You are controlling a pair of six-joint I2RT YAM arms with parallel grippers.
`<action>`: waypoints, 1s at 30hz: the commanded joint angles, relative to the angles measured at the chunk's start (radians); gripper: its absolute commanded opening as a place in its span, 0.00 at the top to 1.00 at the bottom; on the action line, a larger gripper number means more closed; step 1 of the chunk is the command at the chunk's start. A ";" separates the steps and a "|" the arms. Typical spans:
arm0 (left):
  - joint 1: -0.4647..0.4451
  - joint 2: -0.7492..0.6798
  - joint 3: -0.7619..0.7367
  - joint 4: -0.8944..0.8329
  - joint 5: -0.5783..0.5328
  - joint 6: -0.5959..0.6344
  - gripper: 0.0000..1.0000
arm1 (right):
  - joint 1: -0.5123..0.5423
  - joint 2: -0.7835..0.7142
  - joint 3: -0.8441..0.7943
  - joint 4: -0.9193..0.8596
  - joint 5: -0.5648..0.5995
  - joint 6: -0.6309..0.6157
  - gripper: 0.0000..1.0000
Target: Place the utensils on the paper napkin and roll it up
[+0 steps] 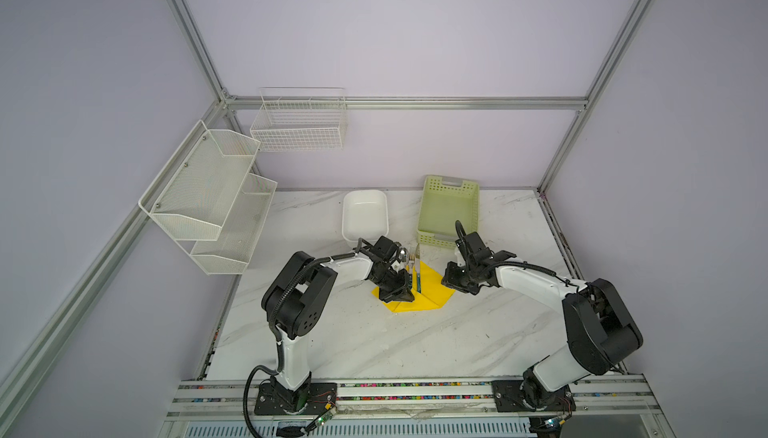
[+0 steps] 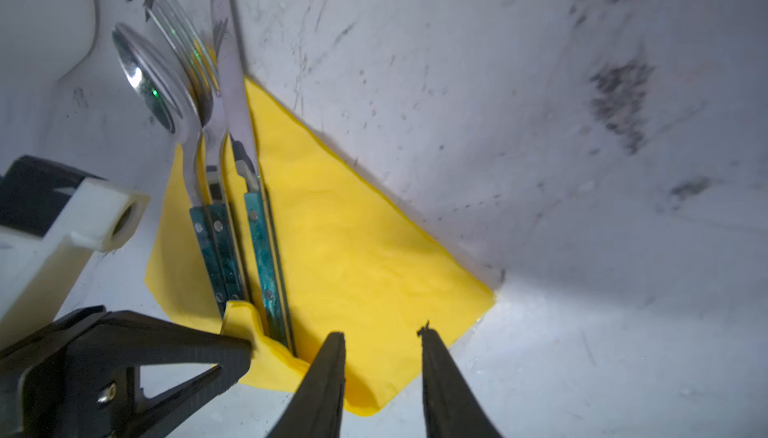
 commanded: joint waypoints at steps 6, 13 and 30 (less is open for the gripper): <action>0.000 0.006 0.055 -0.028 -0.021 0.002 0.90 | -0.061 0.037 -0.011 -0.018 0.006 -0.089 0.53; 0.000 0.006 0.054 -0.025 -0.020 0.000 0.90 | -0.072 0.097 -0.030 0.013 -0.021 -0.117 0.52; 0.000 -0.002 0.043 -0.024 -0.020 -0.002 0.90 | -0.075 0.068 -0.184 0.386 -0.449 0.064 0.58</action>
